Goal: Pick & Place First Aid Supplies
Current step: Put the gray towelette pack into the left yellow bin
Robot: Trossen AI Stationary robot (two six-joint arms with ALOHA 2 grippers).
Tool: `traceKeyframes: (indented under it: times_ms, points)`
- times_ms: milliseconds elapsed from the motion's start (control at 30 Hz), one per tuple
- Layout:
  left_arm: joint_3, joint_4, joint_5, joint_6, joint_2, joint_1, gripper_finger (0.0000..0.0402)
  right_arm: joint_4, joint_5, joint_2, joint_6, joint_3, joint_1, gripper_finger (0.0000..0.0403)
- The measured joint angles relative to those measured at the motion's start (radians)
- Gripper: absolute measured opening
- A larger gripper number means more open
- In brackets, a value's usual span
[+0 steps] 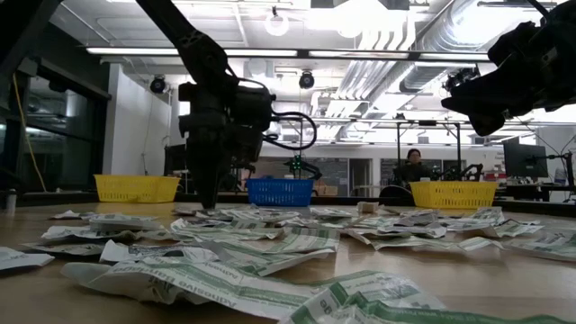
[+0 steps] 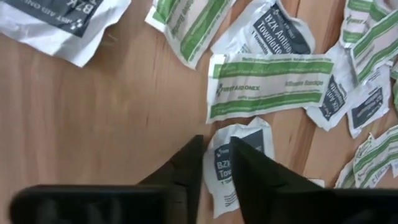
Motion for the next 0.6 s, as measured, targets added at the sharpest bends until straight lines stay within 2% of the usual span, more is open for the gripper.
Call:
traceKeyframes:
  times_ms: [100,167,400,600]
  points:
    - [-0.001,-0.004,-0.007,-0.003,0.001,0.000,0.0023,0.000,0.000,0.000,0.000,0.000,0.000,0.0129]
    - [-0.001,-0.006,-0.006,-0.006,0.001,0.000,0.0007,0.000,0.000,0.000,0.000,0.000,0.000,0.0129]
    - [0.005,-0.022,0.007,-0.009,-0.003,0.002,0.0002,0.000,0.000,0.000,0.000,0.000,0.000,0.0129]
    - [0.066,-0.149,0.009,0.012,-0.041,0.025,0.0001,0.000,0.000,0.000,0.000,0.000,0.000,0.0129]
